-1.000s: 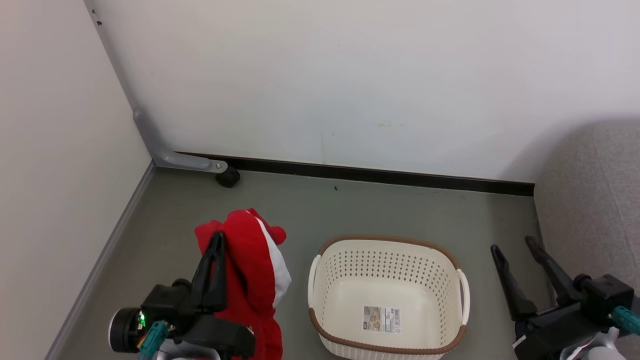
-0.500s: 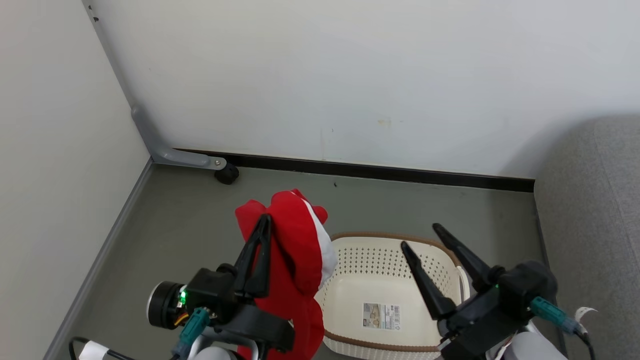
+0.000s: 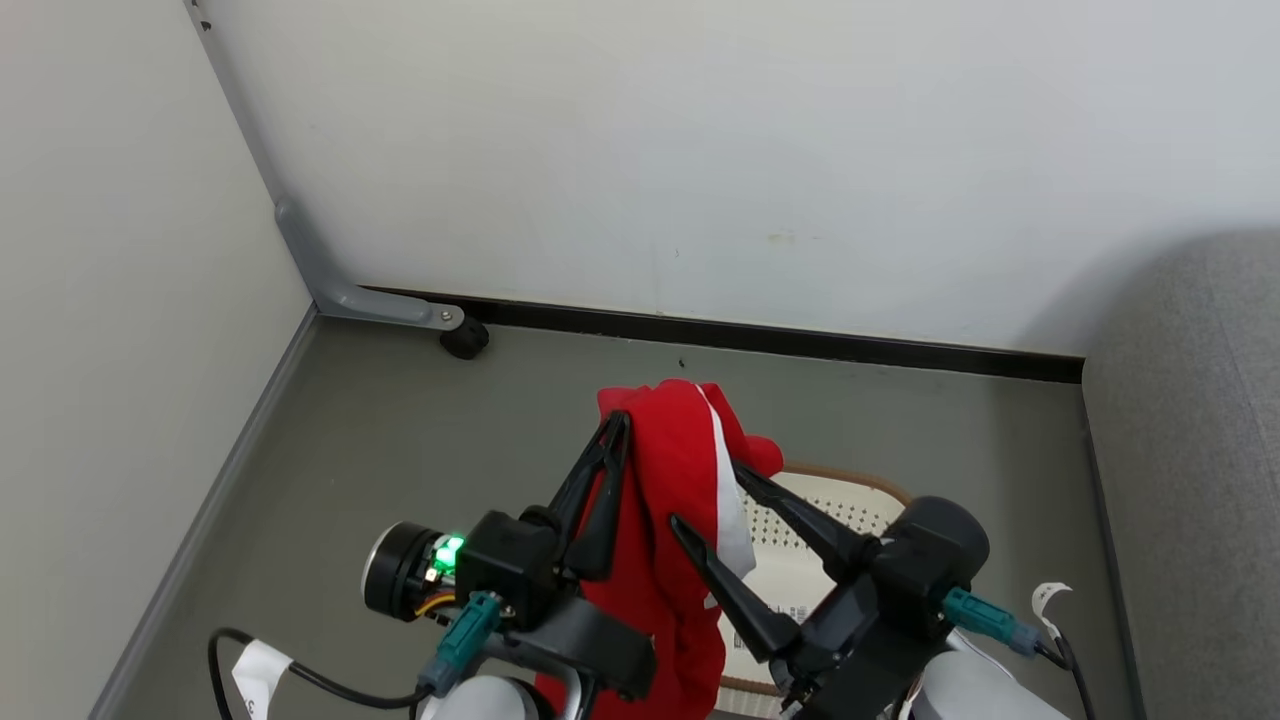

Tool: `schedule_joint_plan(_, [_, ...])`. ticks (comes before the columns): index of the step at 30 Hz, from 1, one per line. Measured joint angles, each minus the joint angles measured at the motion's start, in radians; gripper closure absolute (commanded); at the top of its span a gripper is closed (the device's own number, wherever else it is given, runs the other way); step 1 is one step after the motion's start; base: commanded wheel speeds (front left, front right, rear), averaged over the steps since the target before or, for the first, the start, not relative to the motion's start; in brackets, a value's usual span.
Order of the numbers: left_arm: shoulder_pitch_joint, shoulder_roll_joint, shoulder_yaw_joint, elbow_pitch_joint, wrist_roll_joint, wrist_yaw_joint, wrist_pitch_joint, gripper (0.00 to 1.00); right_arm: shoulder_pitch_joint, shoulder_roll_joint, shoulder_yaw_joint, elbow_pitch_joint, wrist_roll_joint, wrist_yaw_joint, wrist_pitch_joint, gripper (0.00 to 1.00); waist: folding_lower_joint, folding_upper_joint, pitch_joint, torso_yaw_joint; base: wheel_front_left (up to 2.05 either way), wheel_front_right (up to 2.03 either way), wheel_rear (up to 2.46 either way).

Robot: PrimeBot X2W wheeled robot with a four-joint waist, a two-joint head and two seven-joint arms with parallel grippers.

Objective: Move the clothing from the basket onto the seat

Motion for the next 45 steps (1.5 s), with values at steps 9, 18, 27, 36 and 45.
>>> schedule_joint_plan(9, [-0.003,-0.006,-0.059,-0.035,0.004,-0.009,0.021,1.0,-0.021,-0.012,-0.003,0.052,0.044,0.0,0.0,0.0,-0.0001,-0.0001,0.004,0.012,0.0,0.0,0.0])
schedule_joint_plan(18, [-0.003,-0.012,-0.122,-0.062,0.003,-0.026,0.046,1.0,-0.039,-0.012,-0.002,0.094,0.084,0.0,0.0,0.0,0.0,0.0,0.006,0.017,0.0,0.0,0.0])
schedule_joint_plan(27, [-0.003,-0.012,-0.145,-0.082,-0.018,-0.034,0.062,1.0,-0.058,-0.019,0.033,0.105,0.142,0.0,0.0,0.21,-0.0001,0.0,0.007,0.022,0.0,0.0,0.0])
schedule_joint_plan(36, [-0.007,-0.013,-0.154,-0.083,-0.048,-0.034,0.07,1.0,-0.061,-0.04,0.113,0.086,0.194,0.0,0.0,1.0,-0.0001,-0.0001,0.007,0.022,0.0,0.0,0.0])
schedule_joint_plan(45, [-0.006,-0.014,-0.12,-0.082,-0.053,-0.024,0.071,0.96,-0.083,-0.08,0.117,0.052,0.241,0.0,0.0,1.0,-0.0001,0.0,0.013,0.002,0.0,0.0,0.0])
